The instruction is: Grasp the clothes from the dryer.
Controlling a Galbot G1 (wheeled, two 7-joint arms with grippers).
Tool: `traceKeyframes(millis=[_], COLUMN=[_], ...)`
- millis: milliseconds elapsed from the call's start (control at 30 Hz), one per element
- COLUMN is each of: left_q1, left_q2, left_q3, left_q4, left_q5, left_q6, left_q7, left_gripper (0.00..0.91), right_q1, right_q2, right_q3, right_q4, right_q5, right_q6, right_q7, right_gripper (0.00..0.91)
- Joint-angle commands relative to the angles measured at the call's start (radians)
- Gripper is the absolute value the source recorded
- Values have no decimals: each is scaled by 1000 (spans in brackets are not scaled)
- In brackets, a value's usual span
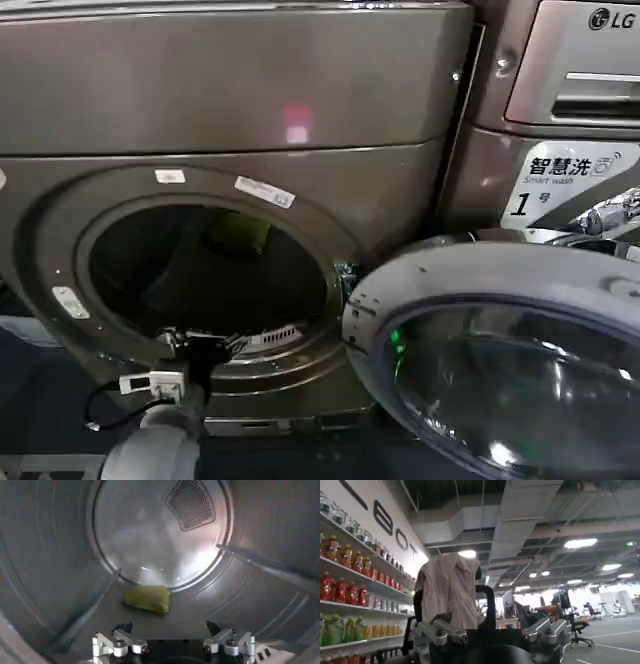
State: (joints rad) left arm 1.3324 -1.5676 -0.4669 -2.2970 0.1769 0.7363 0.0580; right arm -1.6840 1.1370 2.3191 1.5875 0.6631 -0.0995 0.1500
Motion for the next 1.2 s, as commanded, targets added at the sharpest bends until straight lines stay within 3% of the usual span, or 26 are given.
traceKeyframes(millis=[33, 1200], left_q1=[0, -6], left_q2=[0, 2], left_q3=[-2, -5], left_q4=[0, 7], left_q5=[-7, -5], left_q6=[49, 49], left_q7=[3, 11], left_gripper=[907, 907], right_q1=[2, 10], right_q2=[1, 1], right_q3=[-1, -18], right_q4=[1, -7], right_q5=[-2, -47], right_q6=[0, 4], right_q7=[1, 0], right_gripper=[907, 907])
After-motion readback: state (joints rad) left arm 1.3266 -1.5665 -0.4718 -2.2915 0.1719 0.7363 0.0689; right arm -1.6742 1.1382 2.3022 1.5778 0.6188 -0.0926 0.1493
